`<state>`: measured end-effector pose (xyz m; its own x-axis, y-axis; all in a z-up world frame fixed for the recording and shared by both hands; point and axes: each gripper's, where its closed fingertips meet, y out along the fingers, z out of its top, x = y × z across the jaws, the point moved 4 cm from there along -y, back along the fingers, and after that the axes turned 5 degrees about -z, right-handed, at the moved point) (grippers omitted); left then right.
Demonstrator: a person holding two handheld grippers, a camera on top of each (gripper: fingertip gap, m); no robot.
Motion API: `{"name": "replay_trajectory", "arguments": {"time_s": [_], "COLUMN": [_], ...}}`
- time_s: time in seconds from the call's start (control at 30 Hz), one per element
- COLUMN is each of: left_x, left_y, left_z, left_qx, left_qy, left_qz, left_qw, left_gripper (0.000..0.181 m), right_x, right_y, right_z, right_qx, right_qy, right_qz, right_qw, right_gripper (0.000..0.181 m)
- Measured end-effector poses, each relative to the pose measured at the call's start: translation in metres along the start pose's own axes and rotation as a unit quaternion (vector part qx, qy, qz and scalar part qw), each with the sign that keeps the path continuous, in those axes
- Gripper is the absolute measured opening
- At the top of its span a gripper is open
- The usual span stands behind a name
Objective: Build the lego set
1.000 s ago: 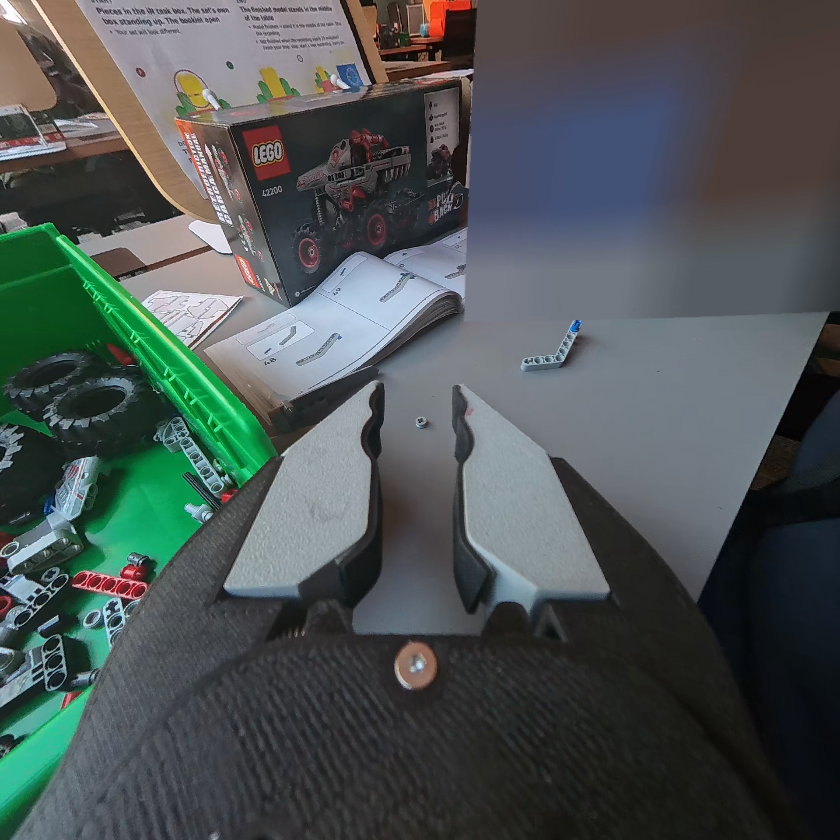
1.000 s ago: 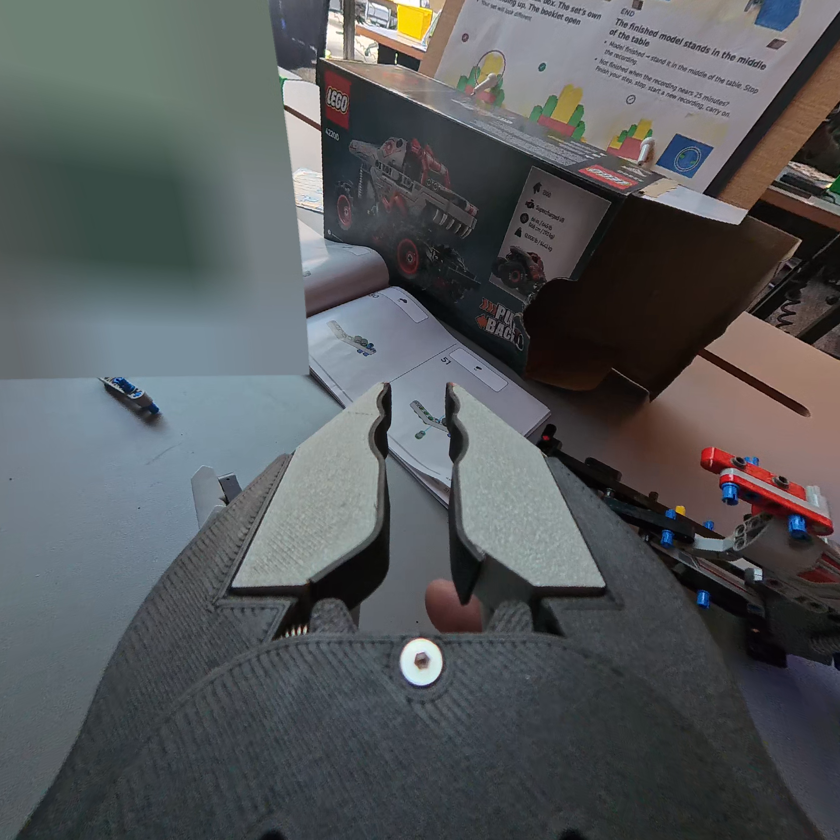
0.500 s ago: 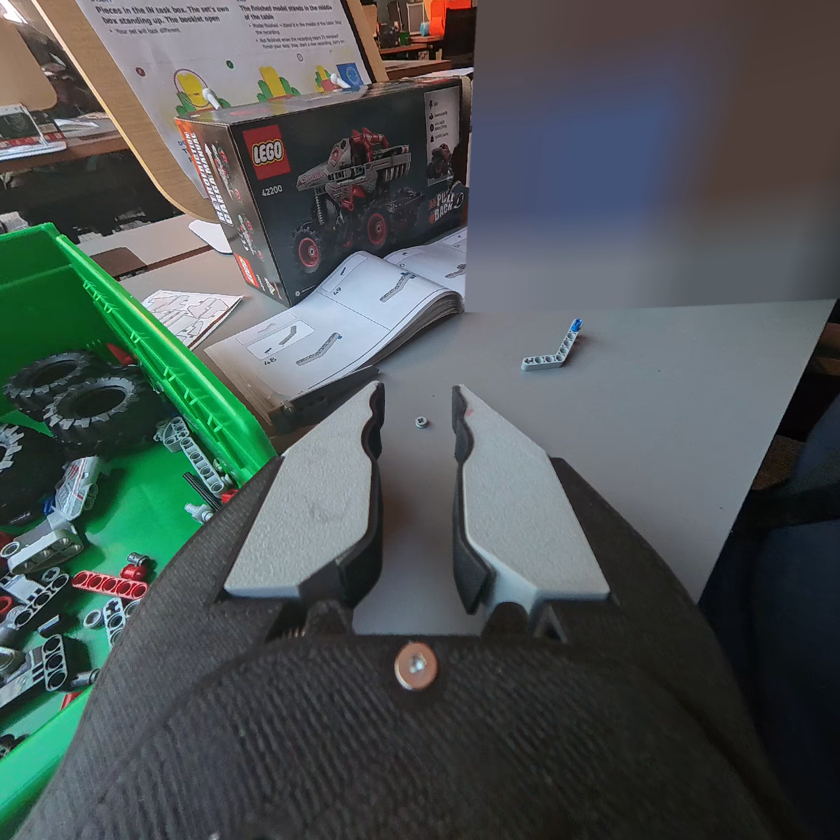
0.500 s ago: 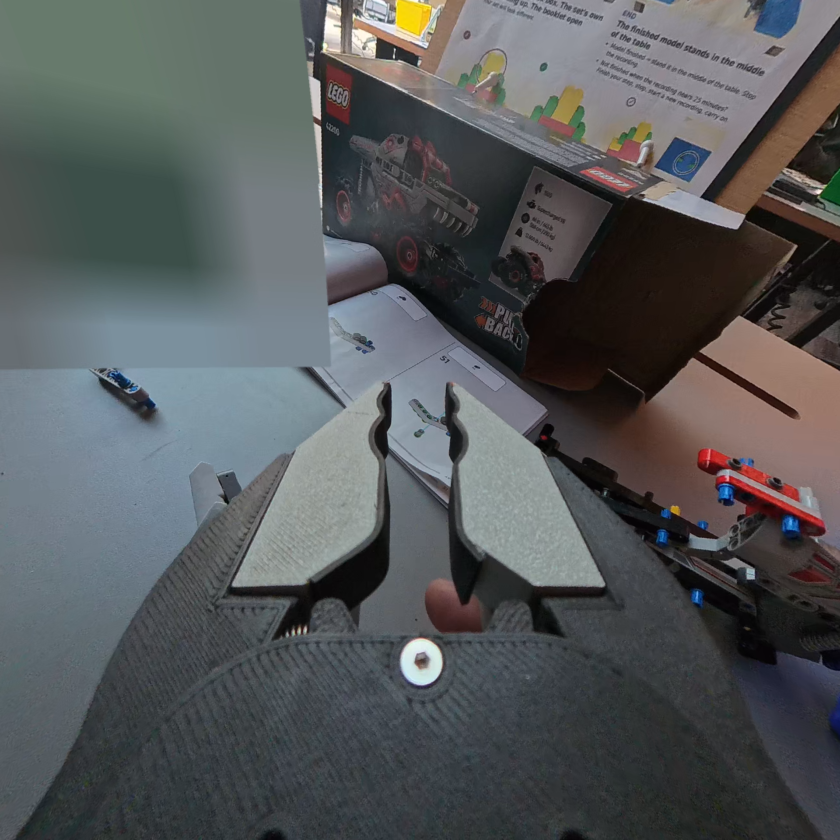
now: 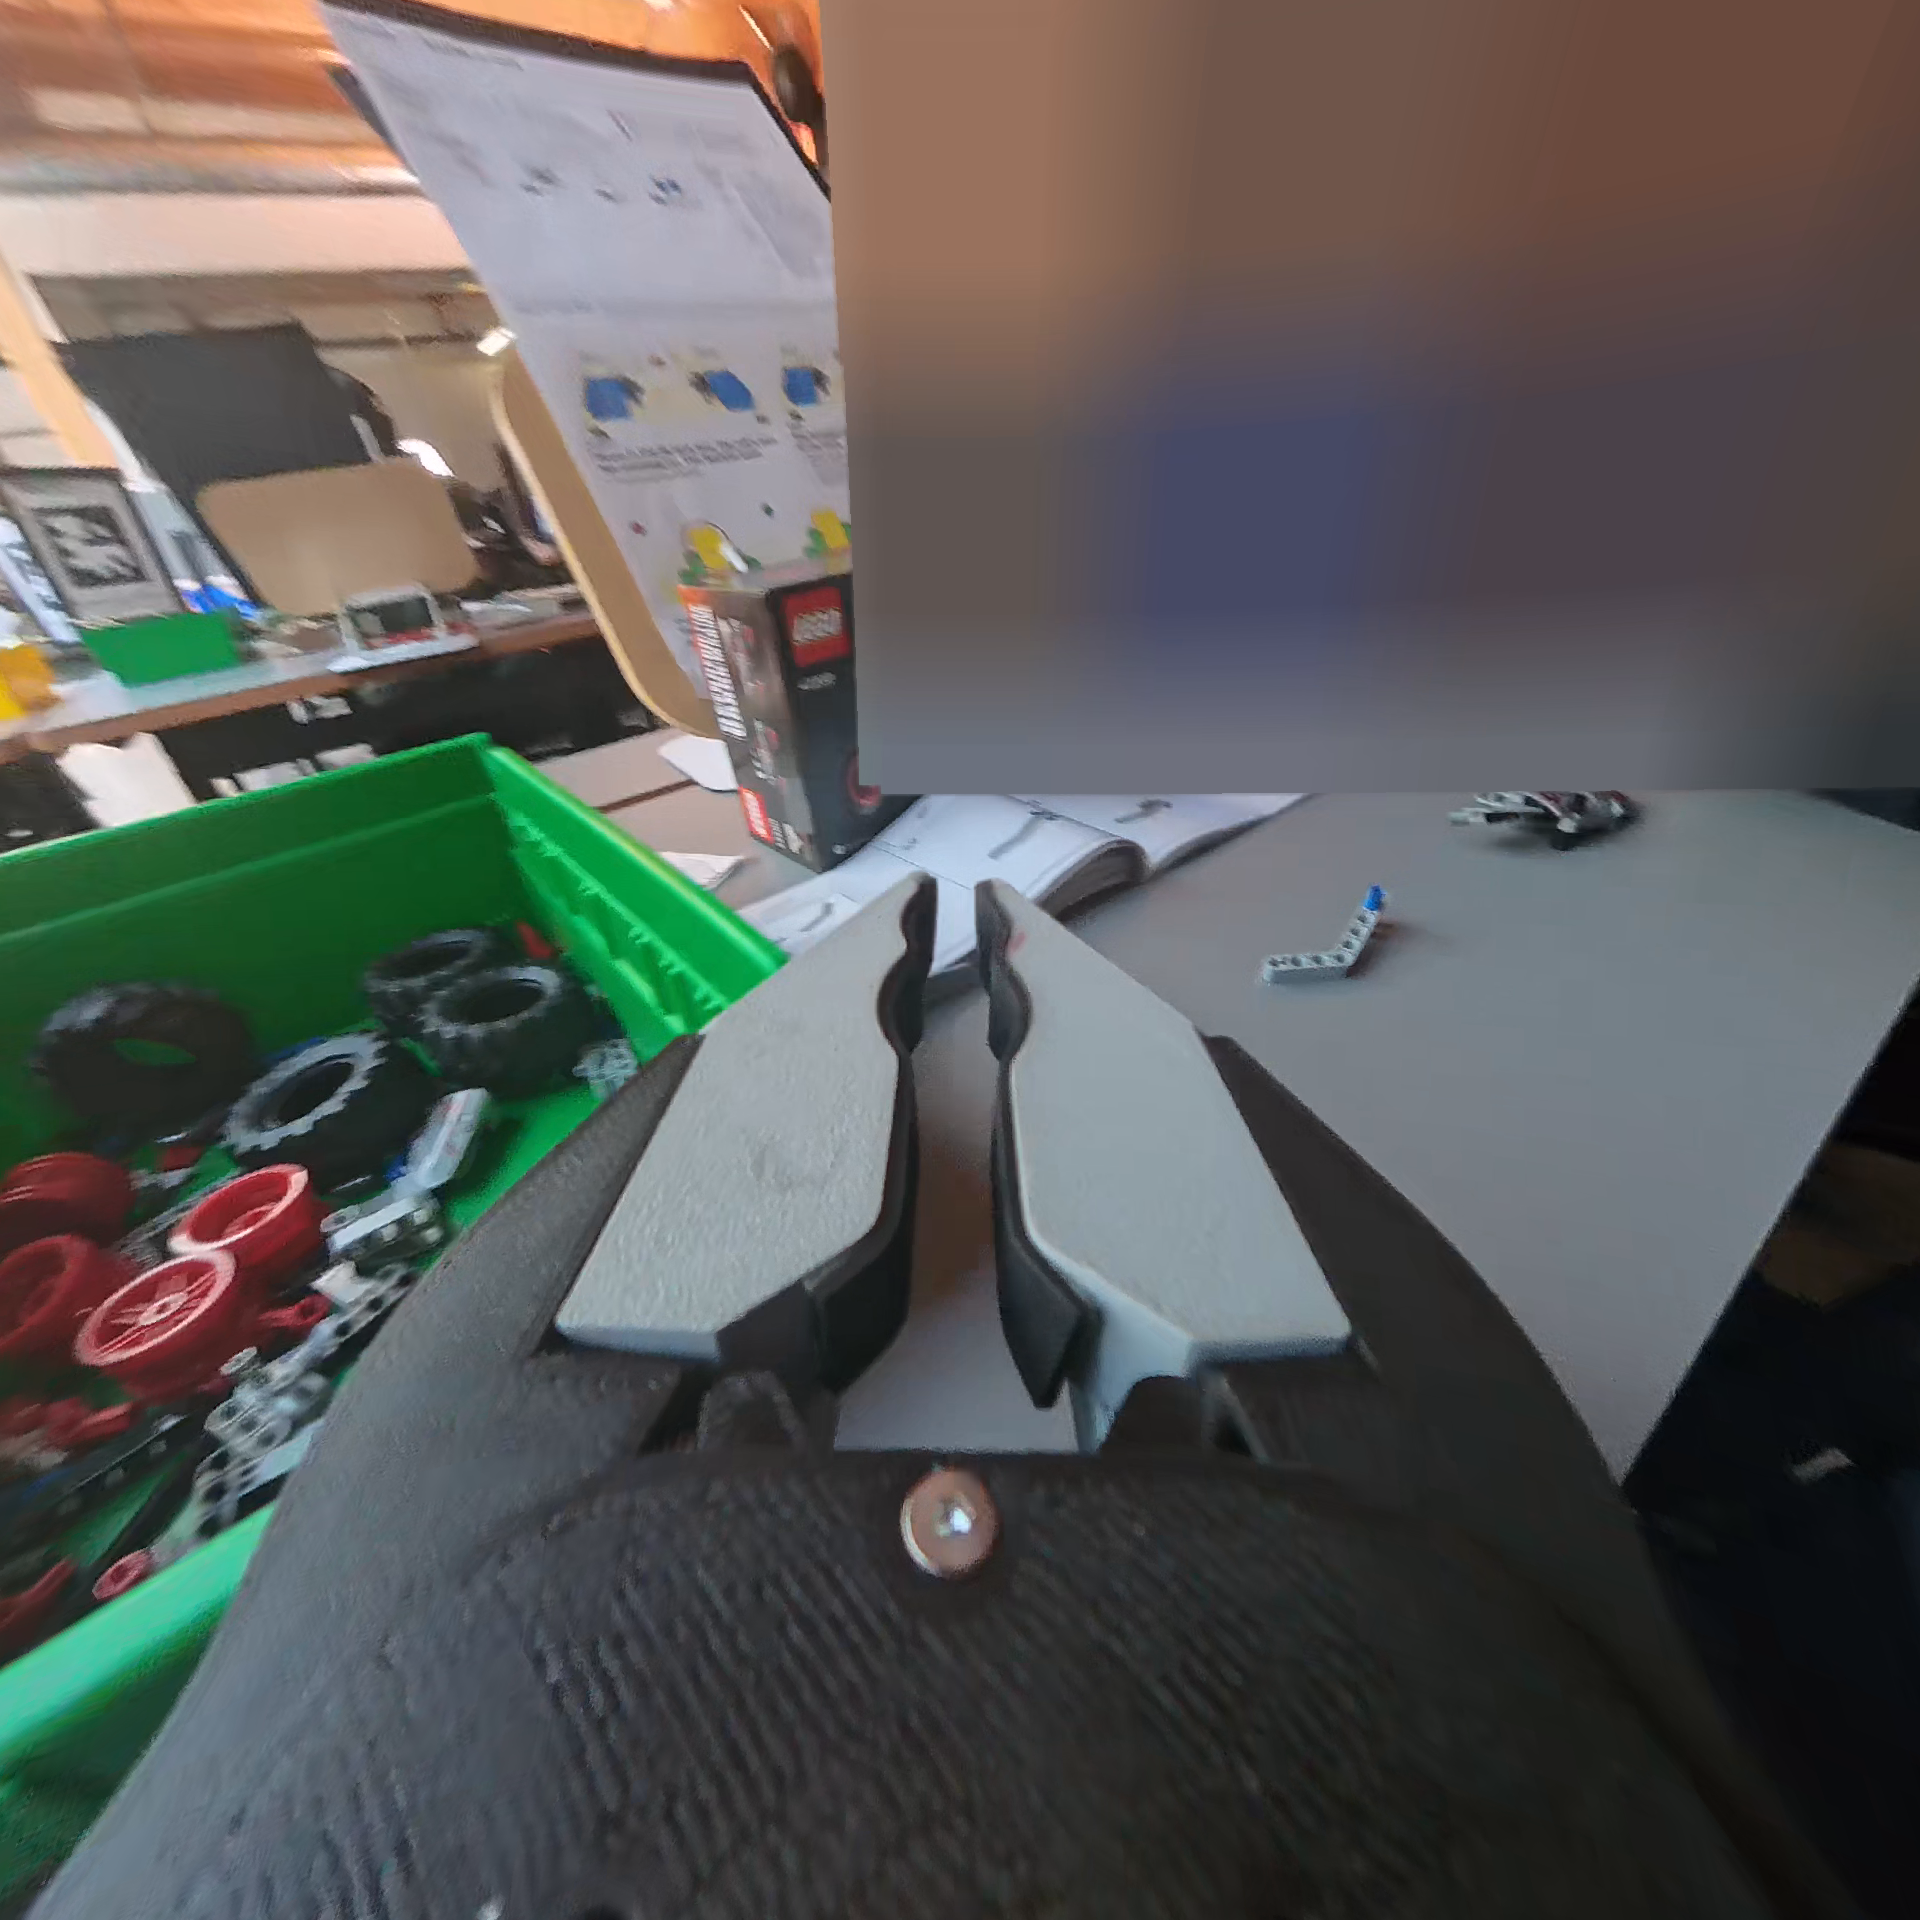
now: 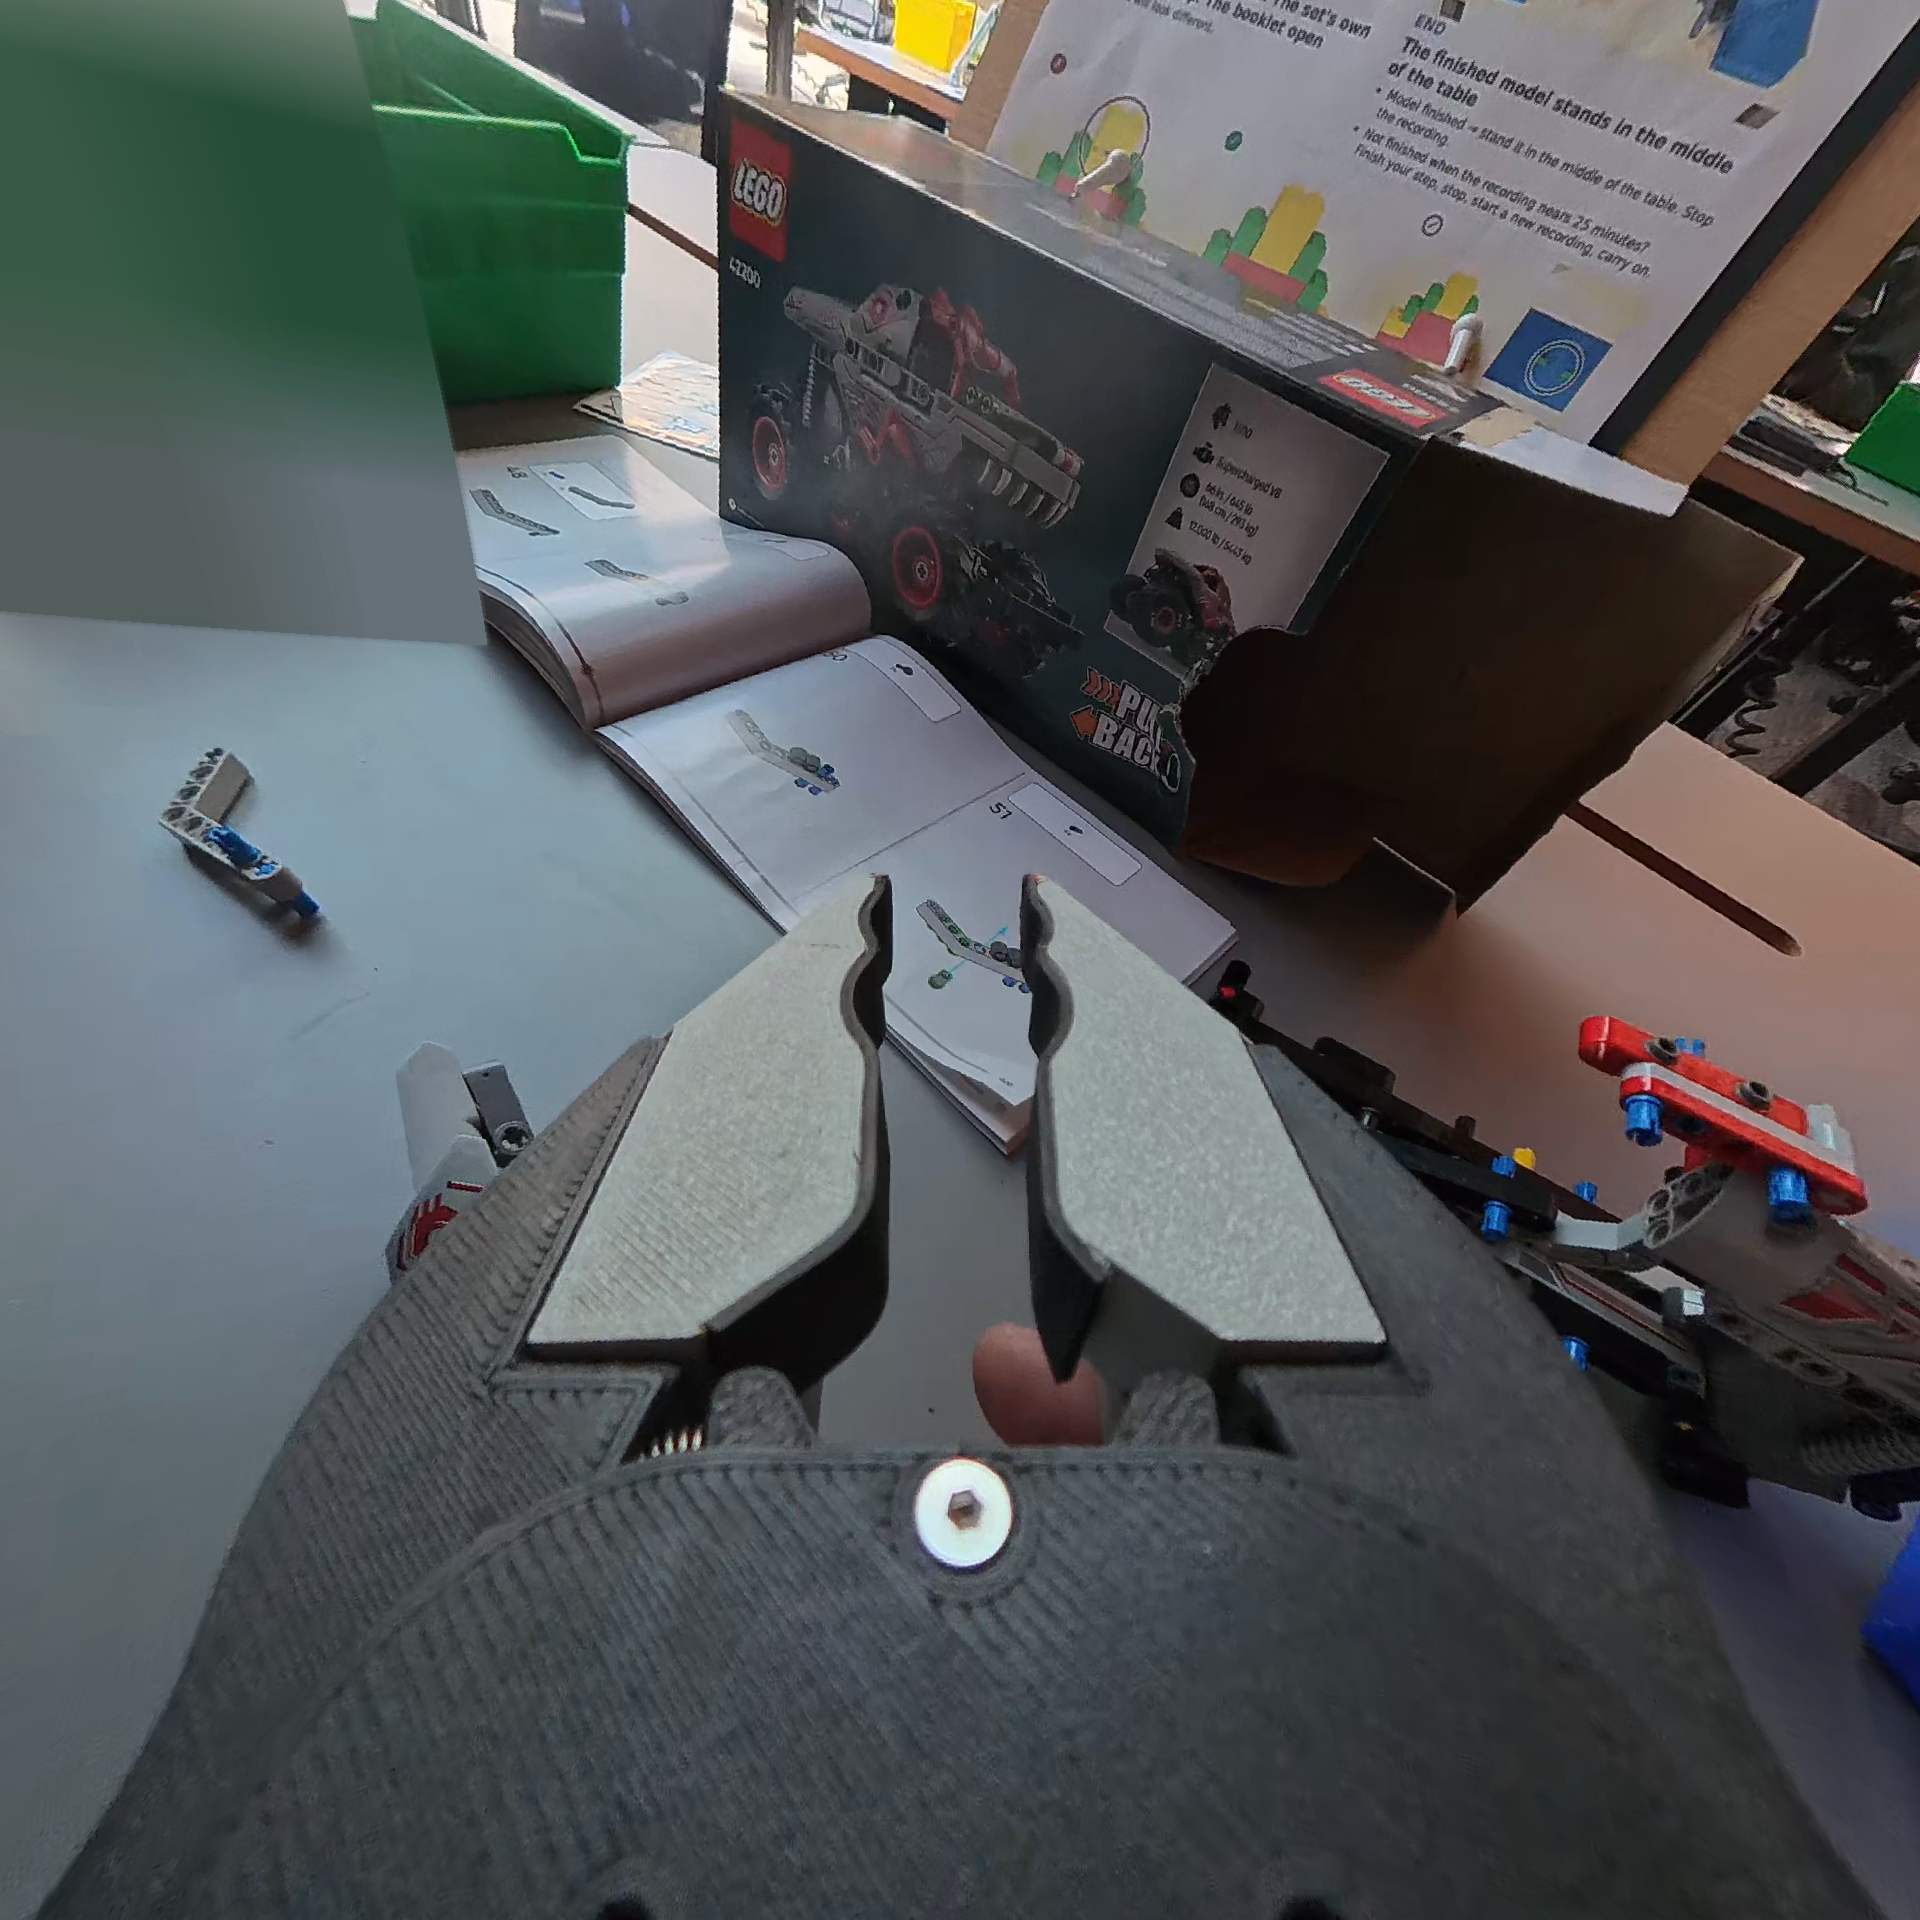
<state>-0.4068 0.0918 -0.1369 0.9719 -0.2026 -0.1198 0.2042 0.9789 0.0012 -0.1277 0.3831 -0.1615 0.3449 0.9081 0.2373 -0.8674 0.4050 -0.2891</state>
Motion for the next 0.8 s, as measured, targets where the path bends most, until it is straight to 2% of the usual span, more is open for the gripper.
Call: {"name": "replay_trajectory", "arguments": {"time_s": [0.17,0.27,0.37,0.43,0.5,0.57,0.67,0.8], "left_x": [-0.028,-0.052,-0.080,-0.096,-0.108,-0.114,-0.133,-0.158], "left_y": [-0.032,-0.052,-0.065,-0.068,-0.066,-0.052,-0.030,-0.008], "left_z": [-0.001,-0.001,-0.007,-0.014,-0.021,-0.020,-0.011,-0.002], "left_qx": [-0.026,-0.060,-0.132,-0.187,-0.227,-0.248,-0.282,-0.345], "left_qy": [-0.009,0.006,-0.004,-0.023,-0.052,-0.077,-0.034,0.004], "left_qz": [0.068,0.112,0.143,0.136,0.116,0.065,0.040,-0.006], "left_qw": [0.997,0.992,0.981,0.973,0.966,0.964,0.958,0.939], "left_gripper": [0.000,0.008,0.018,0.024,0.027,0.027,0.029,0.026], "right_x": [0.005,0.010,0.015,0.018,0.021,0.024,0.028,0.032], "right_y": [0.003,0.002,0.001,-0.001,-0.001,-0.001,0.000,0.004], "right_z": [-0.006,-0.007,-0.007,-0.007,-0.007,-0.008,-0.010,-0.017], "right_qx": [-0.011,-0.011,-0.007,-0.001,0.005,0.010,0.011,-0.007], "right_qy": [0.016,0.019,0.024,0.028,0.027,0.019,0.002,0.002], "right_qz": [-0.007,-0.021,-0.035,-0.041,-0.050,-0.061,-0.082,-0.097], "right_qw": [1.000,1.000,0.999,0.999,0.998,0.998,0.997,0.995], "right_gripper": [0.022,0.022,0.022,0.022,0.024,0.026,0.026,0.031]}}
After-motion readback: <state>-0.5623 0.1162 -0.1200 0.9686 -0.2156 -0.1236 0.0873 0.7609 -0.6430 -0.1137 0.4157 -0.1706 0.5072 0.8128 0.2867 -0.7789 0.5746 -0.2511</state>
